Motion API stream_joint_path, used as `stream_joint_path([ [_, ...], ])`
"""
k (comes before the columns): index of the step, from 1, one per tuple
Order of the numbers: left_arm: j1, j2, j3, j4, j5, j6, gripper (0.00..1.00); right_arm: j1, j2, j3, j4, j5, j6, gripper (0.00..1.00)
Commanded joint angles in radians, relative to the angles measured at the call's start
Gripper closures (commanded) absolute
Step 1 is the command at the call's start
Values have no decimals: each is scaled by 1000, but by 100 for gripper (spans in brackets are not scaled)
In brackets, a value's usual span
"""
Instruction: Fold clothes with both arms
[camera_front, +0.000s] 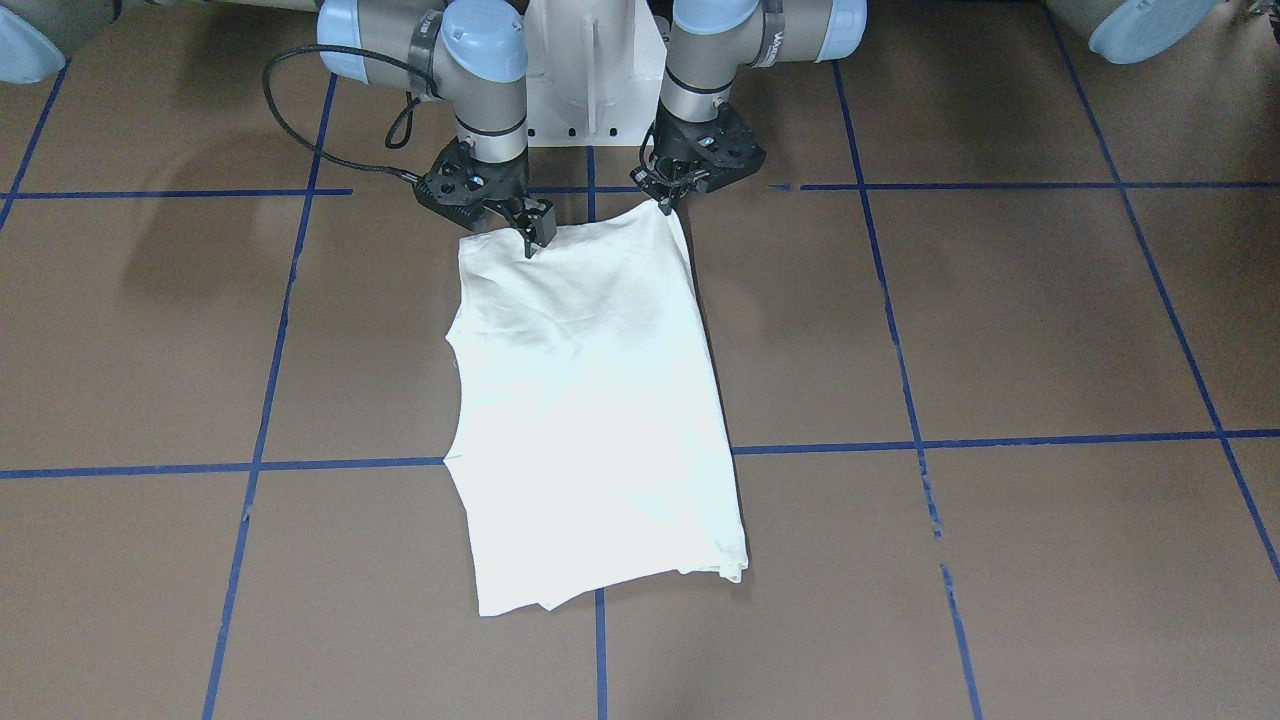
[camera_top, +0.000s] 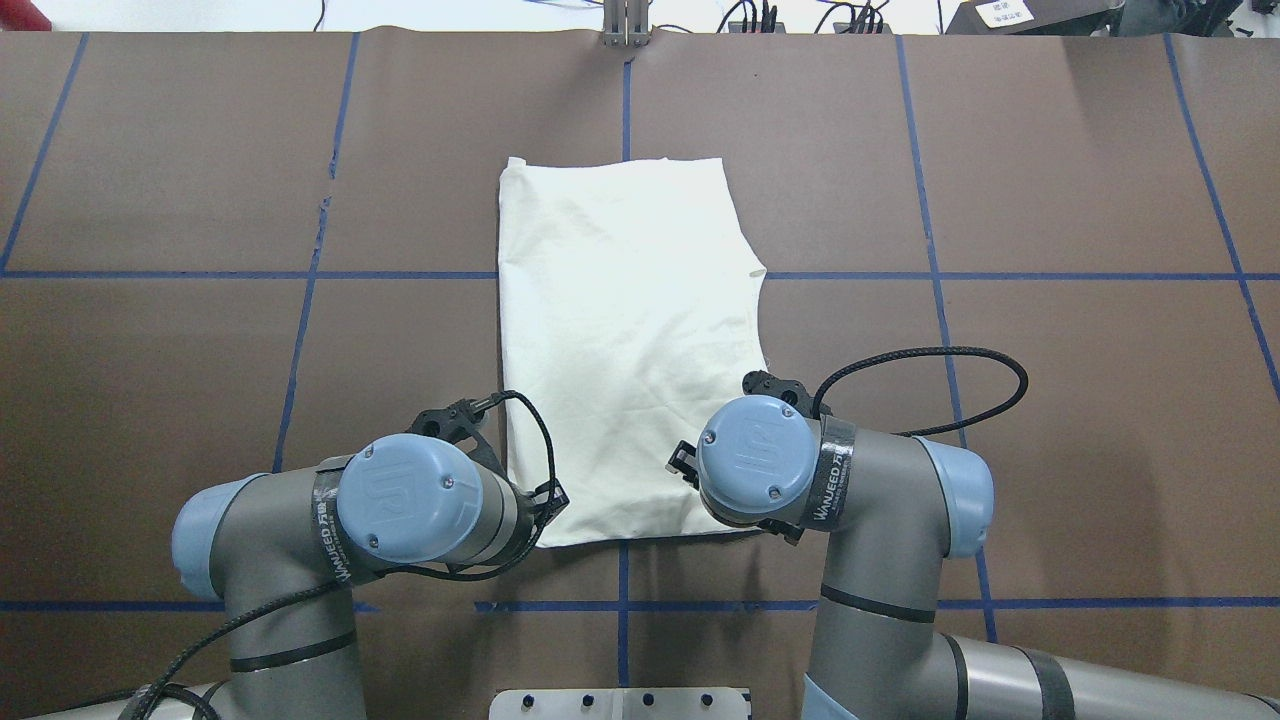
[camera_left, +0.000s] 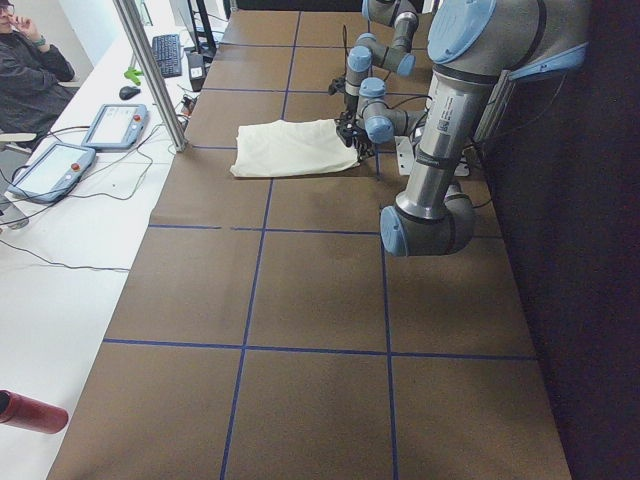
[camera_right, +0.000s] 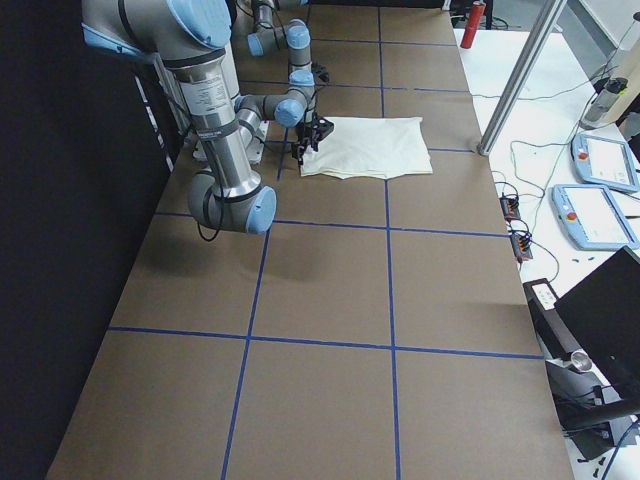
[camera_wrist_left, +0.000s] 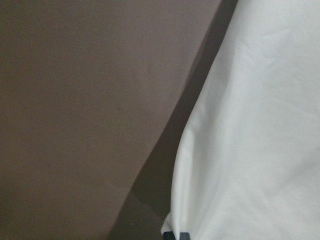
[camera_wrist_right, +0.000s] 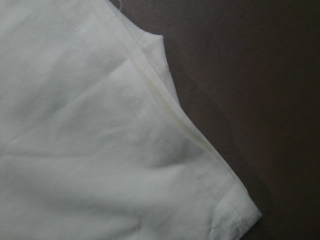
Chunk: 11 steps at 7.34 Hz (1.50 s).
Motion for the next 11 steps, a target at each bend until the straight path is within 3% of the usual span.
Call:
stream_joint_path([
  [1, 0, 1, 0, -2, -2, 0, 100, -1, -51, 5, 119, -3, 9, 0],
  [4, 0, 1, 0, -2, -2, 0, 100, -13, -38, 1, 67, -3, 21, 0],
  [10, 0, 6, 2, -3, -2, 0, 100, -21, -41, -29, 74, -4, 21, 1],
  [11, 0, 6, 2, -3, -2, 0, 100, -21, -41, -27, 74, -4, 21, 31],
])
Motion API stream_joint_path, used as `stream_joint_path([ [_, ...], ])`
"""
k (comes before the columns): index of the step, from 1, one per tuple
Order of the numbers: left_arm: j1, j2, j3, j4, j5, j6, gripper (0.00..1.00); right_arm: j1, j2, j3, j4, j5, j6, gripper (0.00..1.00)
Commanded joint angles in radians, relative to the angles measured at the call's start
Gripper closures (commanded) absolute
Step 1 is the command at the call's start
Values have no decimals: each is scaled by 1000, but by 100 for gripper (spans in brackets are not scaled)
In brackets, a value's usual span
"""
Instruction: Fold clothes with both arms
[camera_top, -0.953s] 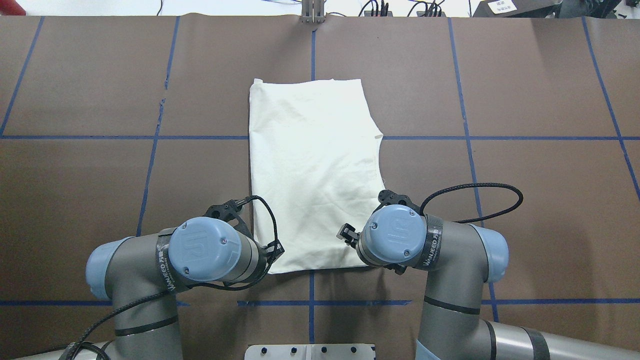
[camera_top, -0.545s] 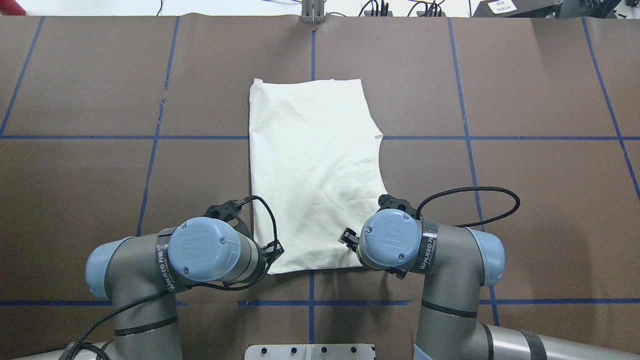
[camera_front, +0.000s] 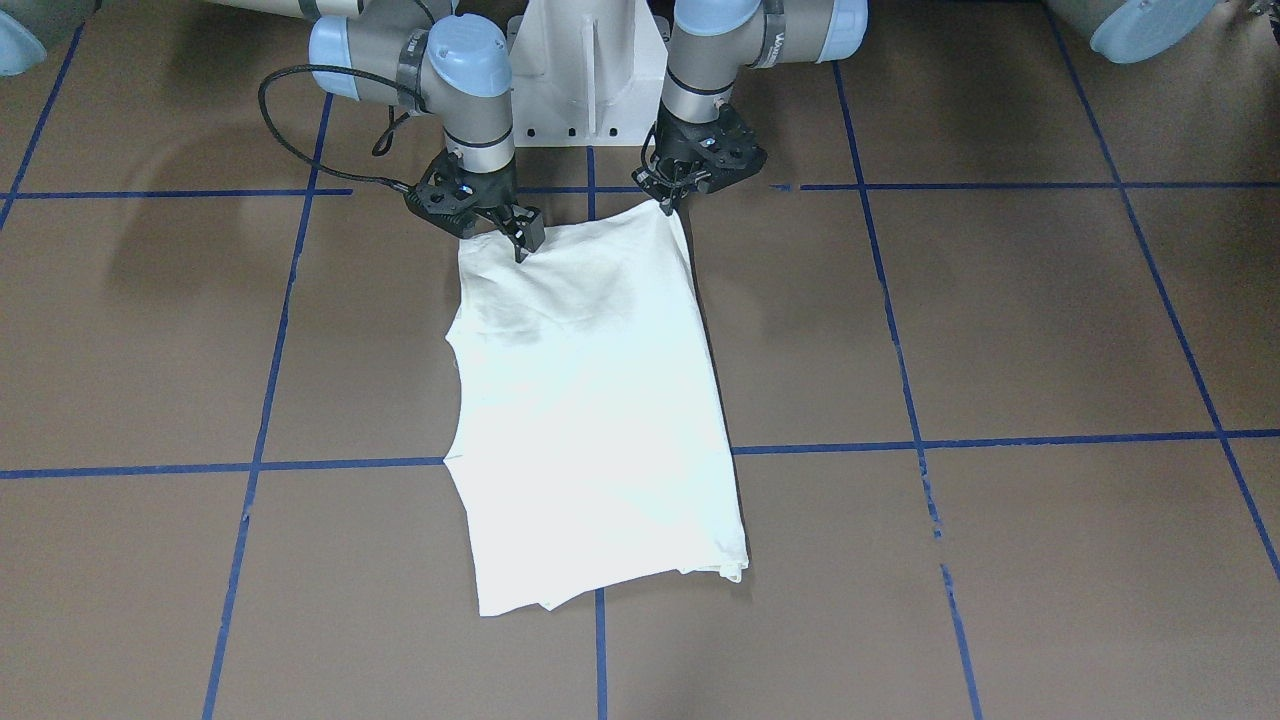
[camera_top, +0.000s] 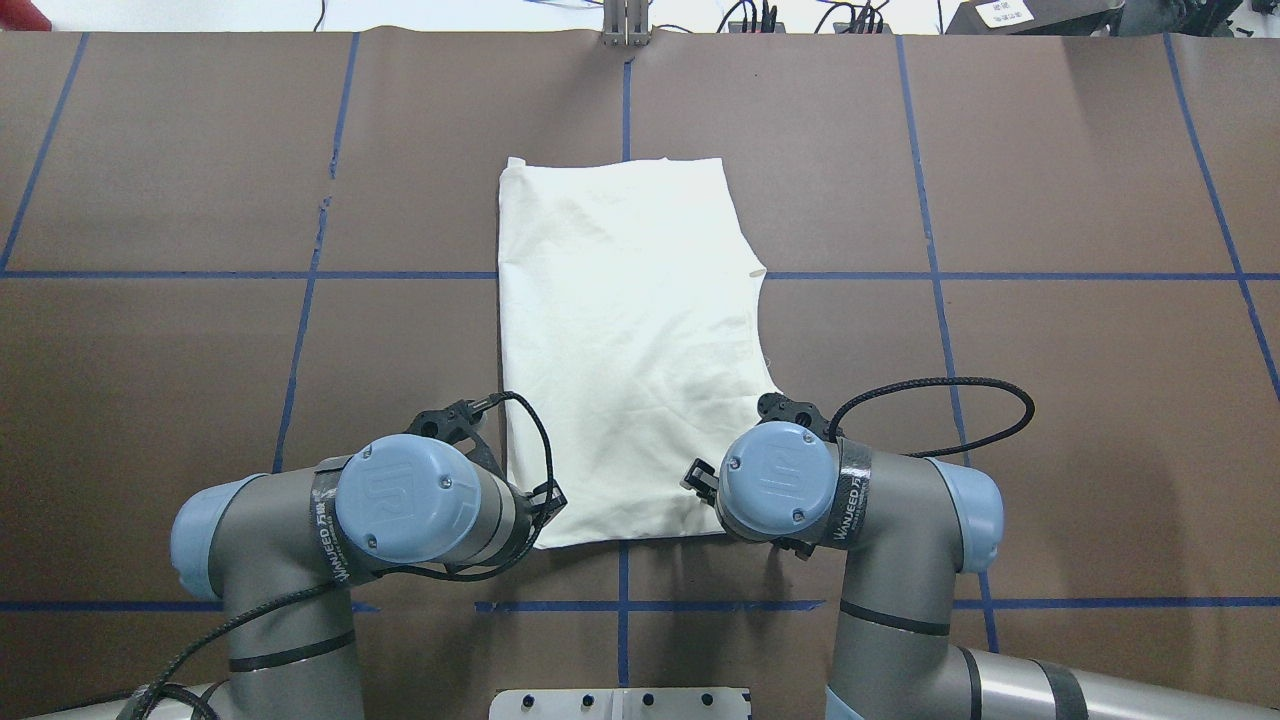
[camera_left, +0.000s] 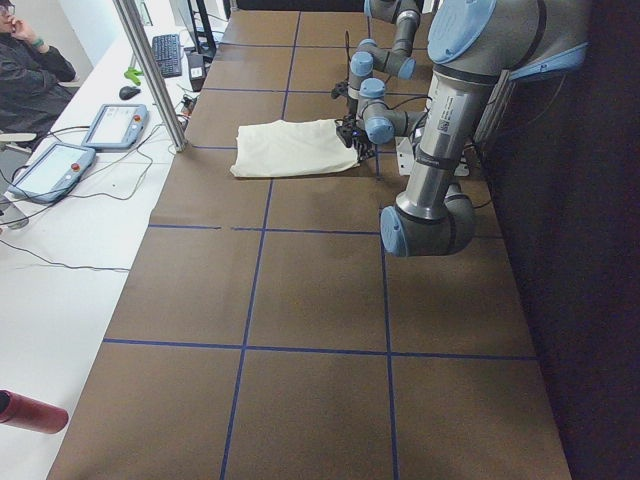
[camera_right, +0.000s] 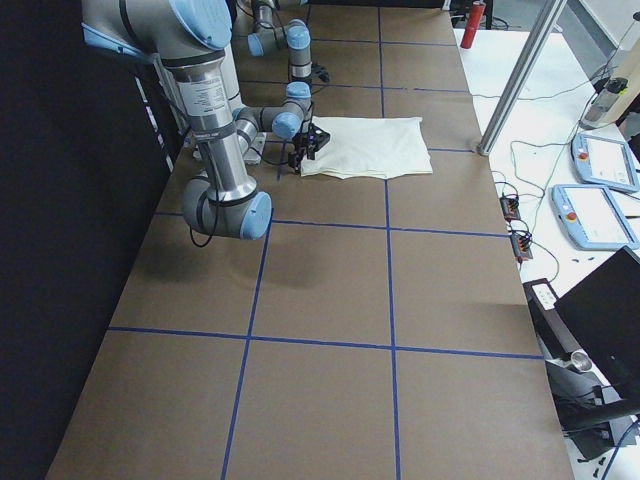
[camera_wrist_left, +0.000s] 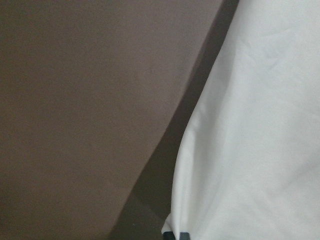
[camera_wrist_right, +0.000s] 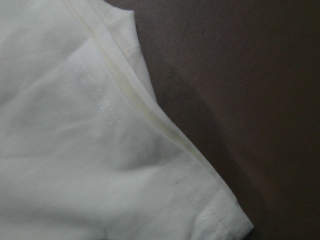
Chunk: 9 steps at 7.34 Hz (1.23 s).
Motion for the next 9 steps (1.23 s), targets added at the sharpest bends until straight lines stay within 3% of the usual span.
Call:
stream_joint_path([
  [1, 0, 1, 1, -1, 0, 0, 100, 0, 0, 0, 2, 2, 0, 64],
  [2, 0, 1, 2, -1, 0, 0, 100, 0, 0, 2, 2, 2, -3, 88],
  [3, 0, 0, 5, -1, -2, 0, 100, 0, 0, 5, 2, 2, -5, 98],
  [9, 2, -5, 4, -1, -2, 0, 100, 26, 28, 32, -5, 14, -14, 100],
])
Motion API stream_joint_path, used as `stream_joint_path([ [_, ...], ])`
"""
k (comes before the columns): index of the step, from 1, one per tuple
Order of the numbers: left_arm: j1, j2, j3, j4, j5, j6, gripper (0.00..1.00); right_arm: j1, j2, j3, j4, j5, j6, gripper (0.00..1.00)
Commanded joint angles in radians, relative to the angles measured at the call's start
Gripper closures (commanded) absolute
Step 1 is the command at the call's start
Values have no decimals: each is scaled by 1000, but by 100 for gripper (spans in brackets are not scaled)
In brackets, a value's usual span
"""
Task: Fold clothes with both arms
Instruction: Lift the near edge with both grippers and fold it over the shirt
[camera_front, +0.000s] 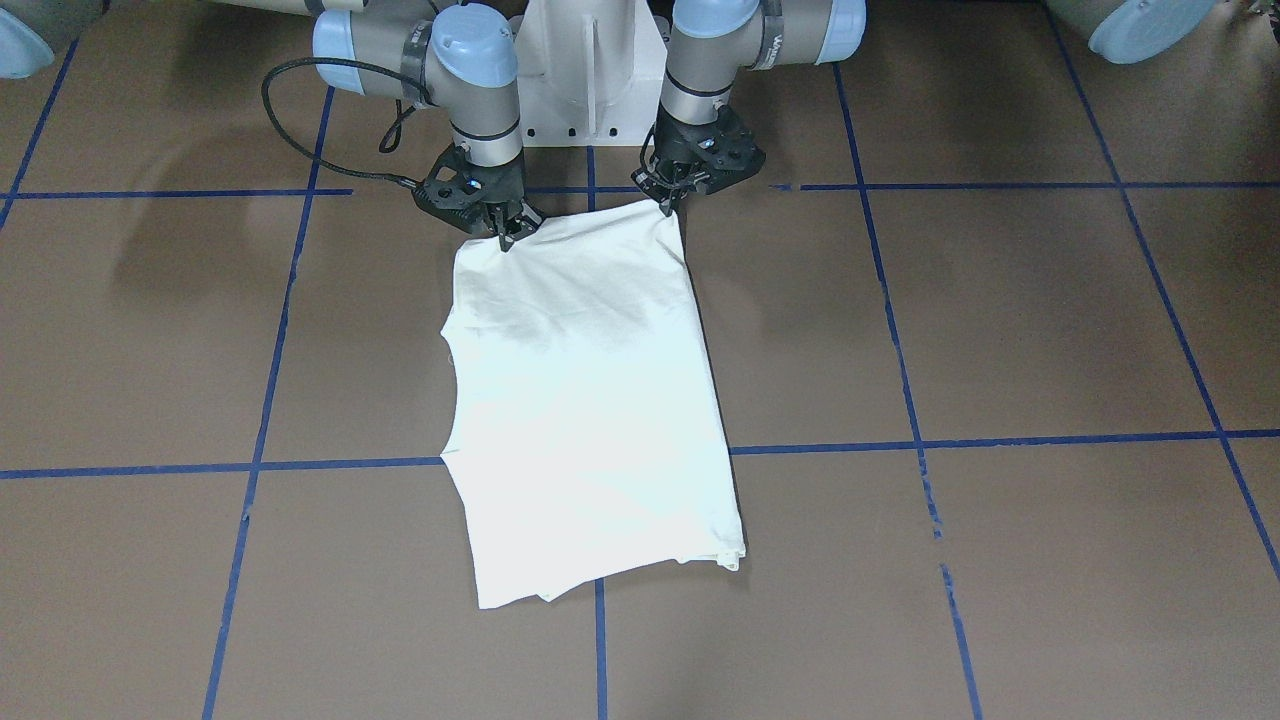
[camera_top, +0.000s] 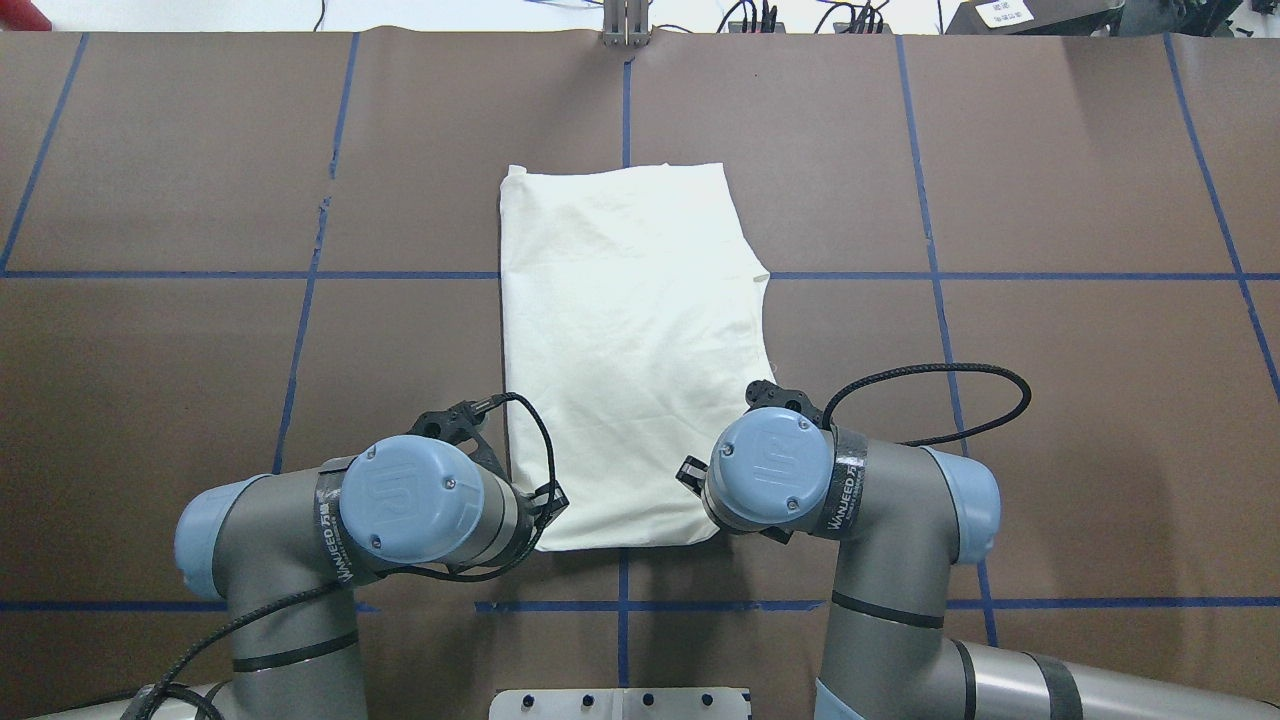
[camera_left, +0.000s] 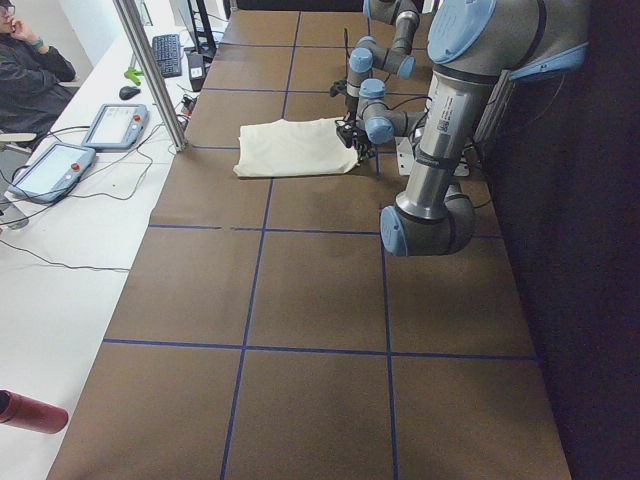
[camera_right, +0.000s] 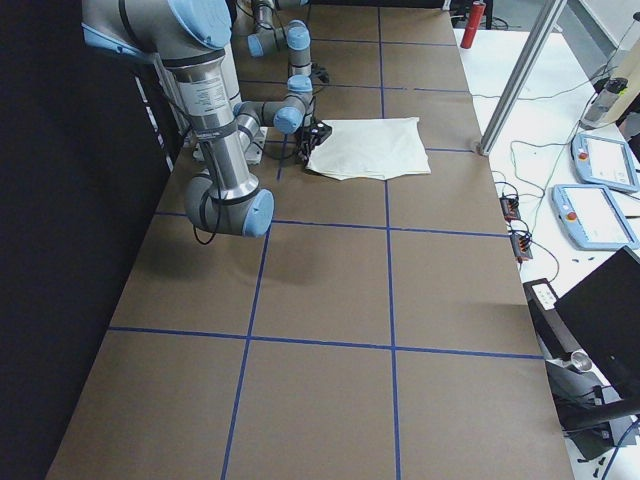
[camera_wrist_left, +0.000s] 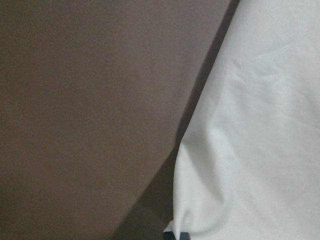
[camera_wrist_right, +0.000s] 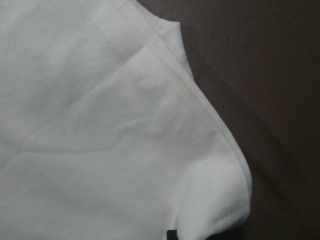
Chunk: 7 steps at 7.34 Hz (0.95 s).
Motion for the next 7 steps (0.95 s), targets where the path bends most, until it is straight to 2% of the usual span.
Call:
stream_joint_path([
  [1, 0, -1, -11, 2, -1, 0, 100, 12, 0, 40, 1, 5, -5, 100],
  [3, 3, 13, -90, 14, 1, 0, 100, 16, -16, 108, 4, 5, -2, 100],
  [4, 35, 16, -163, 68, 3, 0, 100, 13, -31, 149, 7, 11, -2, 100],
  [6, 133, 24, -305, 190, 7, -3, 100, -67, -124, 313, 7, 8, -2, 100],
  [7, 153, 24, -320, 195, 9, -5, 100, -89, -144, 361, 7, 12, -2, 100],
])
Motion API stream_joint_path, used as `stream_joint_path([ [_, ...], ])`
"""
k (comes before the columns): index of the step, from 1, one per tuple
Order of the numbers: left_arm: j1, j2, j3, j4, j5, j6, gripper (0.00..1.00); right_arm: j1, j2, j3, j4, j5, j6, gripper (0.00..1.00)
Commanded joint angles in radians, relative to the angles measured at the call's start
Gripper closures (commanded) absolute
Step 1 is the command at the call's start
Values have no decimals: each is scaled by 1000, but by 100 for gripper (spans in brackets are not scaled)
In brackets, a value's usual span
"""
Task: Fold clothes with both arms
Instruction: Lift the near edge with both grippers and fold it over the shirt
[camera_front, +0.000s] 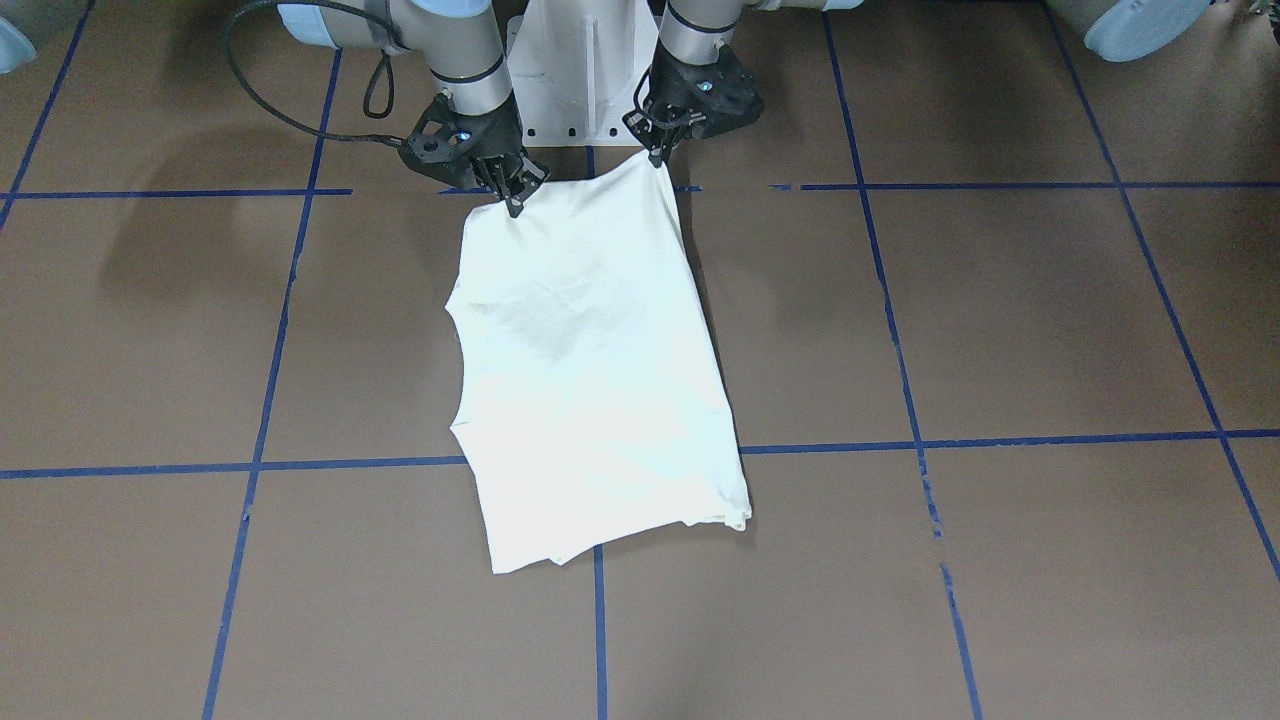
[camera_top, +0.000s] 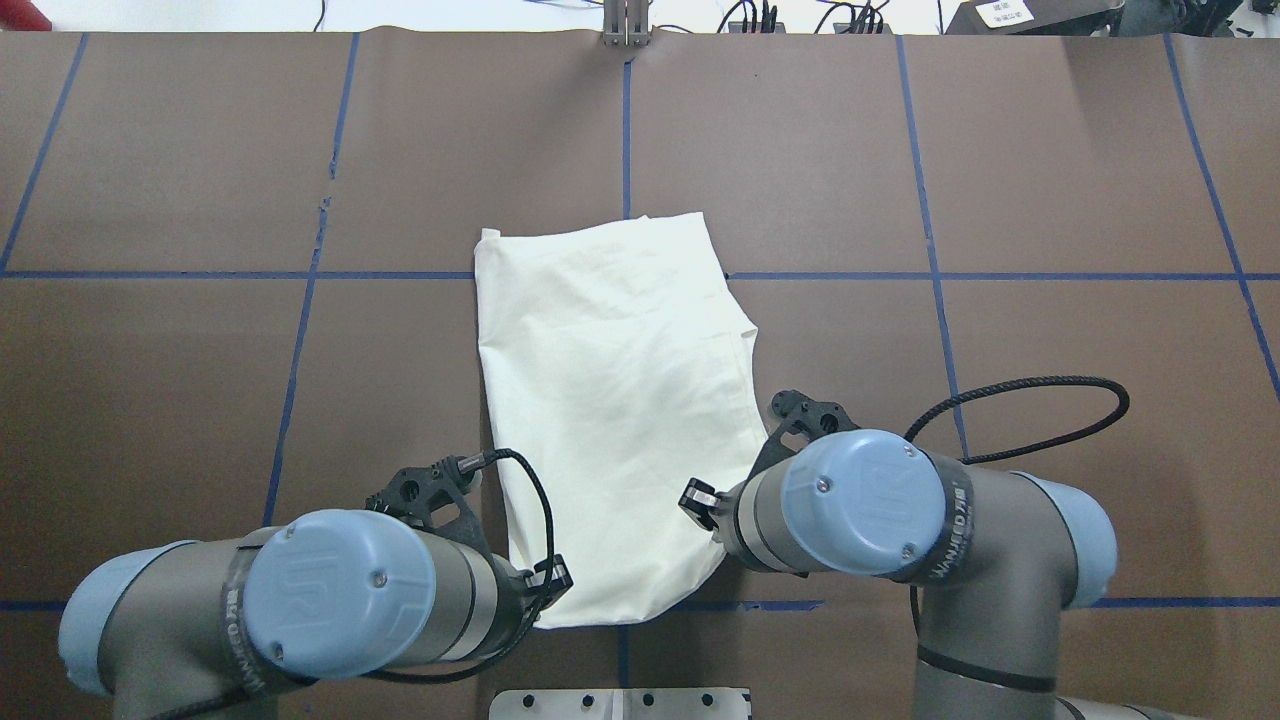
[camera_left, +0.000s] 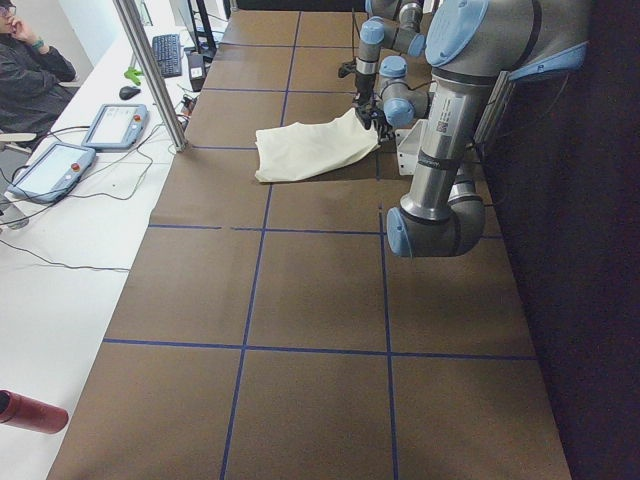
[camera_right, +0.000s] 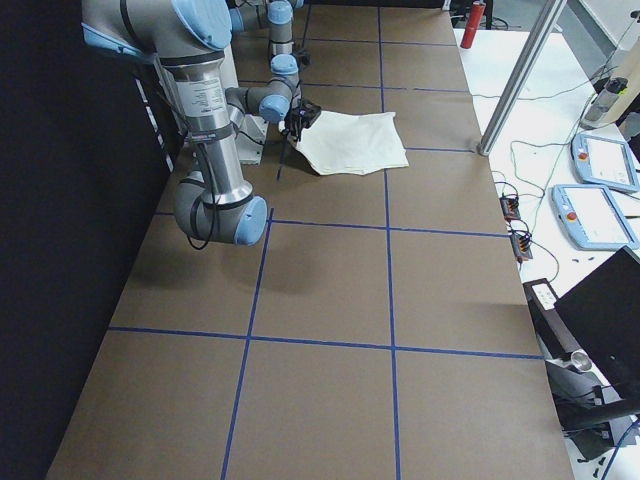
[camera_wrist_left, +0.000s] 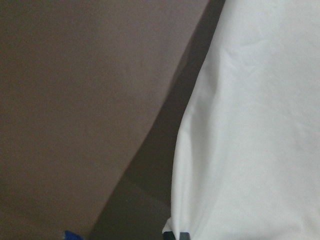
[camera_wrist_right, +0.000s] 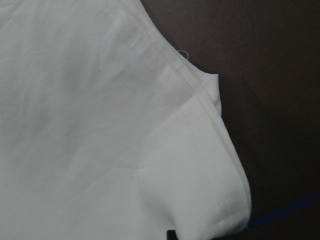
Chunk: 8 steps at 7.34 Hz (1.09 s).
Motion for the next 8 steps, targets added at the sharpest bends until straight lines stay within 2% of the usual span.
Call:
stream_joint_path([
  [1, 34, 3, -47, 33, -3, -2, 100, -43, -34, 73, 2, 8, -2, 100],
  [2, 22, 0, -43, 33, -4, -2, 100, -40, -19, 55, 5, 3, -11, 100],
  [3, -27, 0, -37, 33, -4, 3, 100, 15, 17, 33, 23, 6, -53, 100],
  [5, -181, -1, -29, 39, -38, 79, 100, 146, 83, -18, 40, 50, -89, 100],
  [6, -272, -14, 6, 35, -100, 139, 100, 237, 158, -133, 63, 128, -103, 100],
  [7, -338, -33, 67, 26, -118, 173, 100, 289, 233, -266, 100, 152, -115, 100],
  [8, -384, -84, 183, -50, -115, 219, 100, 335, 309, -434, 185, 166, -117, 100],
])
